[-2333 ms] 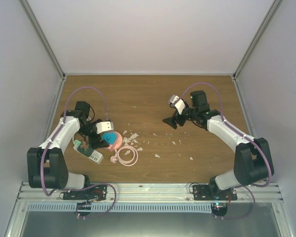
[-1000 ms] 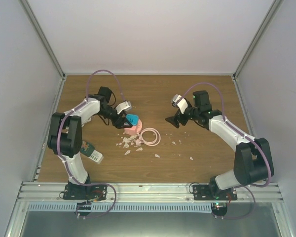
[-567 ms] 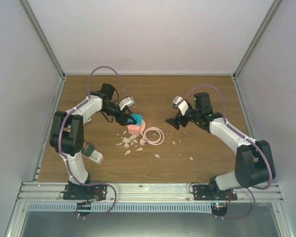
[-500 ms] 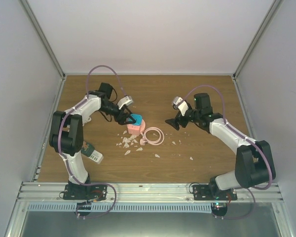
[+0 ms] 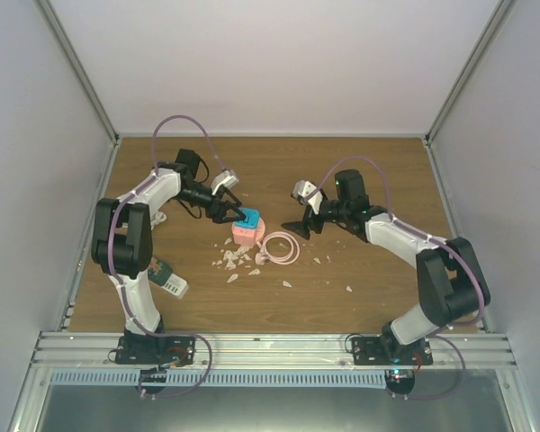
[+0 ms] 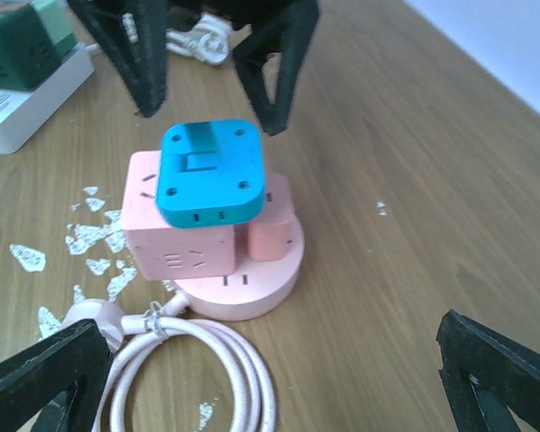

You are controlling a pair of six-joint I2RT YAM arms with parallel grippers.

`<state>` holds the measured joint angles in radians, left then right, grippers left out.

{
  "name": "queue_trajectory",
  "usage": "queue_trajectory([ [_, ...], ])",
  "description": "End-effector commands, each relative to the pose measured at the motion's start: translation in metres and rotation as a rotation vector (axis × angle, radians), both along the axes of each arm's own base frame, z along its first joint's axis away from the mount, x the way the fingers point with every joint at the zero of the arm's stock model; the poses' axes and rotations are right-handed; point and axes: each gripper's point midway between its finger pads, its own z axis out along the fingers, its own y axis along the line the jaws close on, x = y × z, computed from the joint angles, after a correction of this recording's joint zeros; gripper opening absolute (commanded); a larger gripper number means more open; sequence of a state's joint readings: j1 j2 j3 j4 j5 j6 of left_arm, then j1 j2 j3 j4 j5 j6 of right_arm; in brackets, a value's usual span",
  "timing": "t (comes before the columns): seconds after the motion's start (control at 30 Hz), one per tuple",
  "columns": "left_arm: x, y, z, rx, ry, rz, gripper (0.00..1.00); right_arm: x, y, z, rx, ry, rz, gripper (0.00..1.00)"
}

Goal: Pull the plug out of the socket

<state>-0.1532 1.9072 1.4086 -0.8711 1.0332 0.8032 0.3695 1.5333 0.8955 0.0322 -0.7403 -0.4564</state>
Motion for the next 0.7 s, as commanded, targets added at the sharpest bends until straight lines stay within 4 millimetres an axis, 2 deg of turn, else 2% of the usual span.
queue_trajectory([
  [0.0, 0.001, -0.006, -0.005, -0.034, 0.03, -0.007, 0.82, -0.008, 0.024, 0.0, 0.011, -0.069, 0.098, 1.0],
  [0.17, -0.004, -0.008, -0.007, -0.039, 0.04, -0.022, 0.81, -0.015, 0.037, -0.018, -0.018, -0.038, 0.148, 1.0],
  [0.5, -0.016, -0.009, 0.02, -0.081, -0.029, -0.06, 0.61, -0.01, 0.039, -0.024, -0.011, -0.025, 0.132, 1.0],
  [0.67, -0.021, -0.009, 0.024, -0.088, -0.042, -0.078, 0.54, -0.005, 0.046, -0.025, 0.017, -0.012, 0.141, 1.0],
])
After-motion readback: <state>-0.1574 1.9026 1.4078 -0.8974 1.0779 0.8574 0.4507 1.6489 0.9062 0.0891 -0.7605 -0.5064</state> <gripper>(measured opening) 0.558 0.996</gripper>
